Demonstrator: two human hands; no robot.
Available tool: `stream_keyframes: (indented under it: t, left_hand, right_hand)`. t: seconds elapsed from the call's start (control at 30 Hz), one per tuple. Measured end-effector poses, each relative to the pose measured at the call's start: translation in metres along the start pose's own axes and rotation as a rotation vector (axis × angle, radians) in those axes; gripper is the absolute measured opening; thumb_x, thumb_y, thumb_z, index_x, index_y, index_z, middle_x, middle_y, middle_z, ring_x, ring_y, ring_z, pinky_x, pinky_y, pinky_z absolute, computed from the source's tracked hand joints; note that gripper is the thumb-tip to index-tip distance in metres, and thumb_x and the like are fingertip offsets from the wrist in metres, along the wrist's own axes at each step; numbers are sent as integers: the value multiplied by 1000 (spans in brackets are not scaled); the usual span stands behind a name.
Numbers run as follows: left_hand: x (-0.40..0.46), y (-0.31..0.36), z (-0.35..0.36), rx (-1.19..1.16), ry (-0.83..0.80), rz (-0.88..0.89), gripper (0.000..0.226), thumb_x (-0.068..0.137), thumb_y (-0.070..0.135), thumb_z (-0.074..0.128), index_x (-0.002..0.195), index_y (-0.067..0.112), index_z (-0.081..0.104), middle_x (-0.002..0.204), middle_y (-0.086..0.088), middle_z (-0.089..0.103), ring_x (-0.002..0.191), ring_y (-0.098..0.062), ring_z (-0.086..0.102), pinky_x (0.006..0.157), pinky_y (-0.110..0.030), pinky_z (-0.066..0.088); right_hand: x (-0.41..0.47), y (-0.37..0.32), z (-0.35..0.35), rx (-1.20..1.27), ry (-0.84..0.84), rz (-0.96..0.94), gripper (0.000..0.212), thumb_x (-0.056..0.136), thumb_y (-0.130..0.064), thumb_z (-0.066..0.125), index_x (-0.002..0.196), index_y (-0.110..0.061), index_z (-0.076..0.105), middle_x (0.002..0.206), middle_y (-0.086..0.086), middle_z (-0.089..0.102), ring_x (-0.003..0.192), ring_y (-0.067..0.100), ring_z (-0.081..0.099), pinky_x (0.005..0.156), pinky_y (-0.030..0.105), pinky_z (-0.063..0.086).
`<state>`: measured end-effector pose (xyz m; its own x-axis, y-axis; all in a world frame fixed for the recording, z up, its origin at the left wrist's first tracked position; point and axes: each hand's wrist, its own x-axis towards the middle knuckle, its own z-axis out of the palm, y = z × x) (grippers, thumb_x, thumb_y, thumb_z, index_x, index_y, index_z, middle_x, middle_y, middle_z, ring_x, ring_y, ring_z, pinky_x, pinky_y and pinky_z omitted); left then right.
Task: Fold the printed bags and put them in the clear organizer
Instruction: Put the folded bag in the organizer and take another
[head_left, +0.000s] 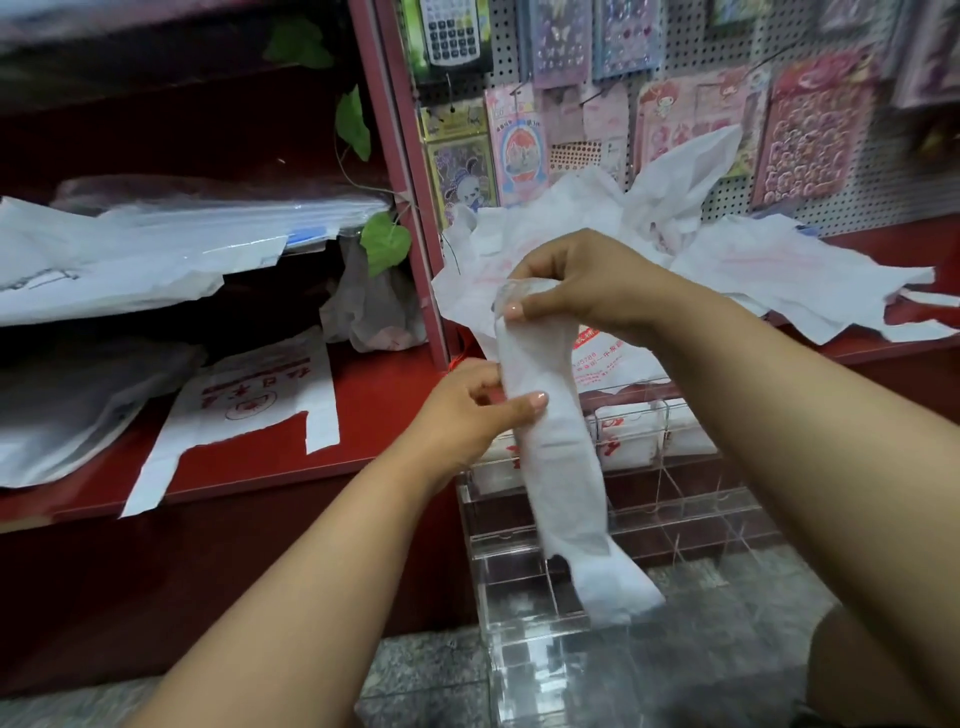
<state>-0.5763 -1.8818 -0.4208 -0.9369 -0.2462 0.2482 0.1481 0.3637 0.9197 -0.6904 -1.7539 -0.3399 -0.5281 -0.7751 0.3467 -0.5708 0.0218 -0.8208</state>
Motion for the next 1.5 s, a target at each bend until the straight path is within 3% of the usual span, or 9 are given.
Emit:
stream_keyframes:
  t: [0.2, 0.33, 0.53, 0.7, 0.87, 1.07, 1.2, 1.4, 1.5]
  left_hand:
    - [1, 10, 3, -202, 206, -78, 13, 90, 13, 67, 88, 1, 72, 84, -12, 76, 71, -17, 68, 66, -30, 56]
    - [-1, 16, 4, -471, 323, -122, 11, 92, 9, 62, 85, 4, 69, 71, -4, 74, 55, -12, 67, 47, -19, 49]
    - [-5, 15, 11, -577, 352, -159, 9, 89, 11, 65, 92, 4, 68, 84, -11, 75, 74, -25, 72, 62, -34, 59]
    - [-3, 17, 14, -584, 363, -165, 10, 91, 11, 64, 96, 5, 70, 87, -10, 76, 76, -24, 73, 62, -34, 59]
    - [0, 24, 19, -588, 325, -128, 12, 94, 11, 59, 94, 5, 69, 83, -8, 76, 75, -20, 73, 61, -29, 57]
    - [9, 34, 11, -592, 204, -135, 27, 99, 28, 50, 96, 7, 67, 84, -6, 76, 76, -19, 73, 65, -30, 59]
    - [-9, 7, 19, -302, 93, -292, 23, 89, 27, 64, 98, 7, 70, 87, -6, 76, 78, -19, 71, 63, -25, 54]
    - [-21, 0, 29, -180, 240, -186, 19, 91, 15, 66, 92, -4, 71, 93, -23, 73, 91, -41, 69, 84, -50, 55]
    - [-20, -1, 29, -118, 304, -87, 17, 88, 24, 71, 82, 9, 75, 95, -15, 73, 91, -33, 69, 87, -46, 54]
  right_hand:
    - [-5, 8, -3, 175, 269, 5, 29, 84, -33, 71, 108, -20, 62, 90, 0, 67, 80, 9, 63, 74, 27, 50]
    - [-44, 43, 30, 111, 213, 211, 48, 70, -57, 71, 103, -24, 62, 87, 0, 69, 80, 13, 65, 78, 31, 51]
    - [-72, 70, 70, -283, 169, 60, 29, 93, -30, 57, 68, -18, 50, 64, -4, 53, 65, 15, 48, 63, 34, 36]
    - [-73, 69, 65, -514, 74, -38, 29, 96, -34, 45, 83, -11, 56, 77, -1, 54, 77, 18, 49, 70, 35, 39]
    - [-75, 65, 62, -191, 173, 106, 29, 90, -25, 63, 66, -21, 48, 65, -8, 51, 62, 7, 44, 61, 29, 36]
    - [-76, 66, 56, 125, 214, 184, 13, 86, -15, 68, 78, -5, 65, 81, 19, 67, 70, 13, 55, 69, 28, 45]
    - [-76, 61, 48, 229, 289, 221, 14, 89, -10, 65, 75, -11, 66, 71, 3, 66, 60, 2, 57, 58, 12, 46]
    - [-77, 67, 47, 280, 300, 269, 8, 88, -16, 67, 90, -9, 71, 93, 11, 73, 90, 30, 69, 87, 40, 55]
    - [-78, 62, 44, 256, 342, 247, 6, 88, -14, 67, 84, -11, 71, 91, 9, 73, 87, 26, 69, 87, 40, 54]
